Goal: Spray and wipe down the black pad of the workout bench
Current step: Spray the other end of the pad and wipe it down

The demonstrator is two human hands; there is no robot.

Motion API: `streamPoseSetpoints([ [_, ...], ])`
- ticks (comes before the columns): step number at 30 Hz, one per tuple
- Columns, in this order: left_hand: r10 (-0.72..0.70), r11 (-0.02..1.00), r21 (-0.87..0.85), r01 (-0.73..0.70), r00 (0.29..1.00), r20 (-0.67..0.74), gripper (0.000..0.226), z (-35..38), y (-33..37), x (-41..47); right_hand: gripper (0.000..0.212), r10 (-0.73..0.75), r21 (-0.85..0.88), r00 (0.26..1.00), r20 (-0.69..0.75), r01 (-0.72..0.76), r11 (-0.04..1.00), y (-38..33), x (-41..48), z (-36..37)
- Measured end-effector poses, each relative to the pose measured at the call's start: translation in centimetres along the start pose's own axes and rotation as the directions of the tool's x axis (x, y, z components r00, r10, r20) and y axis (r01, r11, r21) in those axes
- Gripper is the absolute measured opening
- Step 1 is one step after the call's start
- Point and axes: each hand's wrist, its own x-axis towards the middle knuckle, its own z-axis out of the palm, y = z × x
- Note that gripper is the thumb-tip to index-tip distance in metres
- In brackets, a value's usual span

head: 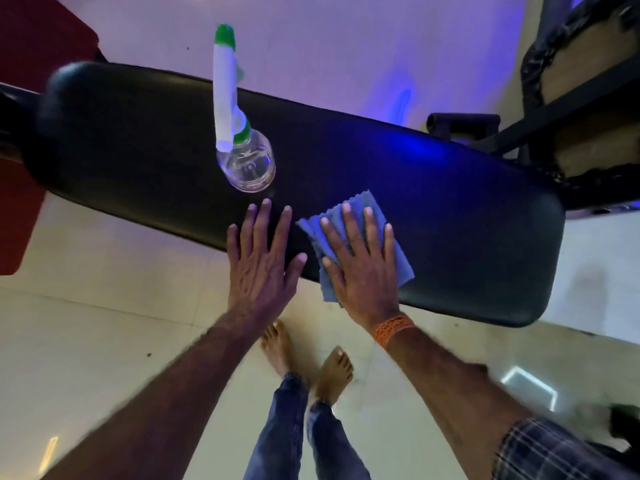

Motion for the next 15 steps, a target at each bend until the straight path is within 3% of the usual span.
streamPoseSetpoints([
  [2,0.007,1.0,0.002,-0.007,1.0,0.003,0.068,0.1,0.5,-0.2,0.059,-0.096,0.001,0.995,0.019,0.096,0.995,2.6,-0.9,-0.2],
  [4,0.06,0.998,0.001,-0.06,0.998,0.014,0.065,0.2,1.0,-0.3,0.057,0.108,0.012,0.994,-0.031,-0.108,0.994,4.2,-2.0,-0.1],
  [6,0.119,0.993,0.003,-0.119,0.993,0.025,0.062,0.5,1.6,-0.4,0.058,0.353,0.04,0.933,-0.074,-0.351,0.935,2.7,-2.7,0.4],
  [7,0.127,0.992,0.002,-0.127,0.992,0.025,0.062,0.6,1.9,-0.5,0.058,0.366,0.041,0.927,-0.081,-0.364,0.931,1.3,-2.8,0.6],
  [10,0.111,0.994,-0.013,-0.111,0.994,0.024,0.062,0.8,2.4,-0.7,0.06,0.082,0.024,0.996,-0.037,-0.081,0.996,1.0,-3.0,0.8],
  [12,0.126,0.992,-0.024,-0.126,0.992,0.027,0.063,0.8,2.8,-1.0,0.058,0.059,0.001,0.998,-0.039,-0.059,0.998,4.1,-4.0,0.9],
  [13,0.134,0.991,-0.028,-0.134,0.99,0.037,0.063,0.8,3.1,-1.0,0.058,0.193,0.011,0.979,-0.063,-0.193,0.981,5.4,-4.6,1.0],
  [15,0.132,0.991,-0.019,-0.131,0.99,0.05,0.065,0.7,3.6,-1.1,0.058,0.527,0.077,0.84,-0.129,-0.521,0.85,5.3,-5.7,1.2],
])
